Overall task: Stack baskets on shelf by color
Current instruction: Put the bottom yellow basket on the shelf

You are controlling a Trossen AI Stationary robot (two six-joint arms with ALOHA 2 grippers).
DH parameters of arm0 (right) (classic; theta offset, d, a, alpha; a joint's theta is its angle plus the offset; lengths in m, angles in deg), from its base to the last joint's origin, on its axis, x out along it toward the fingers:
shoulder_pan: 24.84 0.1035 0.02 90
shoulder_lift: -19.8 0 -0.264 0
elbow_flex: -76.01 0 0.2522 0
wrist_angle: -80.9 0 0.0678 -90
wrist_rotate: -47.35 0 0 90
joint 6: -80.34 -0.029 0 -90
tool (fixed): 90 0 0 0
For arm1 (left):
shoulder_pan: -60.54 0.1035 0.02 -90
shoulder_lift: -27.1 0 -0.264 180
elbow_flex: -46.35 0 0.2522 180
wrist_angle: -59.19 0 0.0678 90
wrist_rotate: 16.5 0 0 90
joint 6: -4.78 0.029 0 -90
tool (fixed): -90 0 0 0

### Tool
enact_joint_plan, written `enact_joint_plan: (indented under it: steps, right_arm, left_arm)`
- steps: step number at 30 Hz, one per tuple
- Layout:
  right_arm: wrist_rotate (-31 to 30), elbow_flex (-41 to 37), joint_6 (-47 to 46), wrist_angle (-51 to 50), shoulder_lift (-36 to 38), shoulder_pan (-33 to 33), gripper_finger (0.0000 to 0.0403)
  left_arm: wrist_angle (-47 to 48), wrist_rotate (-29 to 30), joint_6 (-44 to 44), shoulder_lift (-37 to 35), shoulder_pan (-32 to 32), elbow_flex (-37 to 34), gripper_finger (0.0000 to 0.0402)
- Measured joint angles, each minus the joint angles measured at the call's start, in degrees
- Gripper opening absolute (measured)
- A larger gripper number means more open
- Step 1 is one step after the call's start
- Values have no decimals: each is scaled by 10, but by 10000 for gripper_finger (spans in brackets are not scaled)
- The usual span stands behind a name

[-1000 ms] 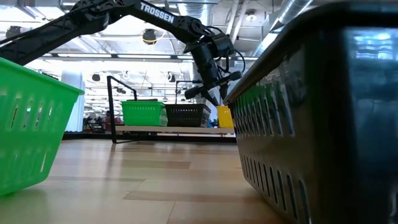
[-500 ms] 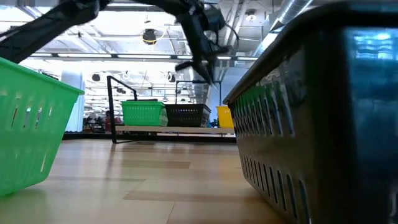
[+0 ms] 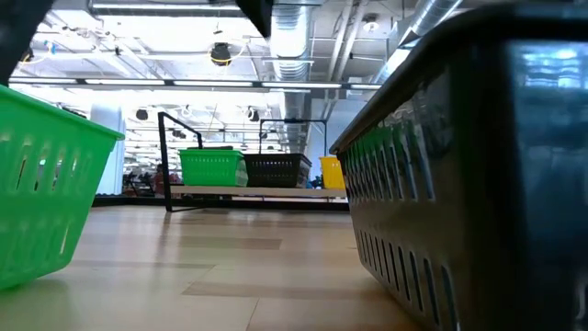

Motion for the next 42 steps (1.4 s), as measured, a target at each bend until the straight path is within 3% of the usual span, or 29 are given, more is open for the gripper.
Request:
enact_joint_plan:
  steps: [11, 14, 21, 25, 30, 37, 42]
  right_arm:
    - [151, -173, -2, 389, -8, 0, 2]
    - [185, -195, -2, 498, -44, 1, 1]
    - [217, -194, -15, 651, -189, 11, 1]
    - [240, -140, -16, 622, -288, -12, 1]
    - [246, 20, 68, 496, -409, -53, 1]
    - [245, 263, 176, 318, -568, -107, 0]
    - [255, 311, 207, 272, -647, -136, 0]
  left_arm:
    - [10, 150, -43, -123, -158, -76, 0]
    - [12, 178, -56, -170, -188, -129, 0]
    - [12, 230, -154, -298, -245, -290, 0]
    - [12, 233, -216, -365, -258, -382, 0]
    - [9, 223, -253, -411, -279, -460, 0]
    - [10, 214, -261, -424, -300, -490, 0]
    - [11, 214, -233, -424, -304, -490, 0]
